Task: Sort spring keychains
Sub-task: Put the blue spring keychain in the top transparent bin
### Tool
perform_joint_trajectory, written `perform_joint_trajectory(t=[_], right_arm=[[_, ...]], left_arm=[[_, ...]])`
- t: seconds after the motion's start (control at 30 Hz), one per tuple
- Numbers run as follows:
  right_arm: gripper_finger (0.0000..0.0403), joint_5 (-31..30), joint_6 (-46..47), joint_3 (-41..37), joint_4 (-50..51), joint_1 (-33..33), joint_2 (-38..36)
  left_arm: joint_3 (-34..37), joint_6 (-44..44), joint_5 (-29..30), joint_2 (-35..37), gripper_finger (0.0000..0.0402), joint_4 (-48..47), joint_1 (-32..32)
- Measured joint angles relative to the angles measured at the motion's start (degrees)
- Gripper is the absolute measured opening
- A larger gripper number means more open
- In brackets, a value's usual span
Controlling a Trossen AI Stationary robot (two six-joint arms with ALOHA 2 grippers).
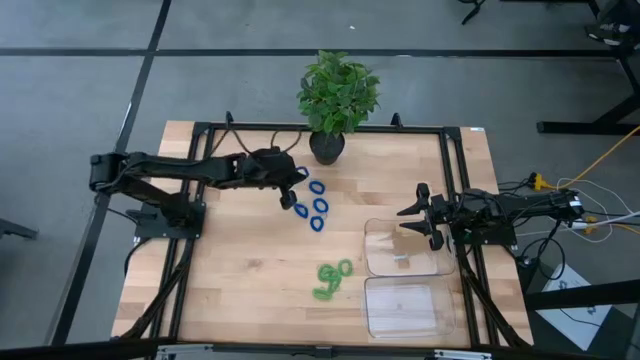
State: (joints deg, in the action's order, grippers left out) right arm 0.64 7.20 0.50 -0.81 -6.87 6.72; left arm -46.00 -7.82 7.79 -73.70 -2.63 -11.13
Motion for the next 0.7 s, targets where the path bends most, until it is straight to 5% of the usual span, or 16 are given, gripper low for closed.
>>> perform_joint_trajectory(t=[0.37,0.7], right_arm=[[0.0154,0.0,0.0,0.01,0.01,0.0,0.02],[0.0154,0.0,0.0,0.01,-0.01,0.0,0.0]], left_arm=[[-0.07,0.0,-0.1,6.96,0.001,10.61,0.65],[-0.13,-1.96,-8.19,8.59,0.001,24.53,0.65]])
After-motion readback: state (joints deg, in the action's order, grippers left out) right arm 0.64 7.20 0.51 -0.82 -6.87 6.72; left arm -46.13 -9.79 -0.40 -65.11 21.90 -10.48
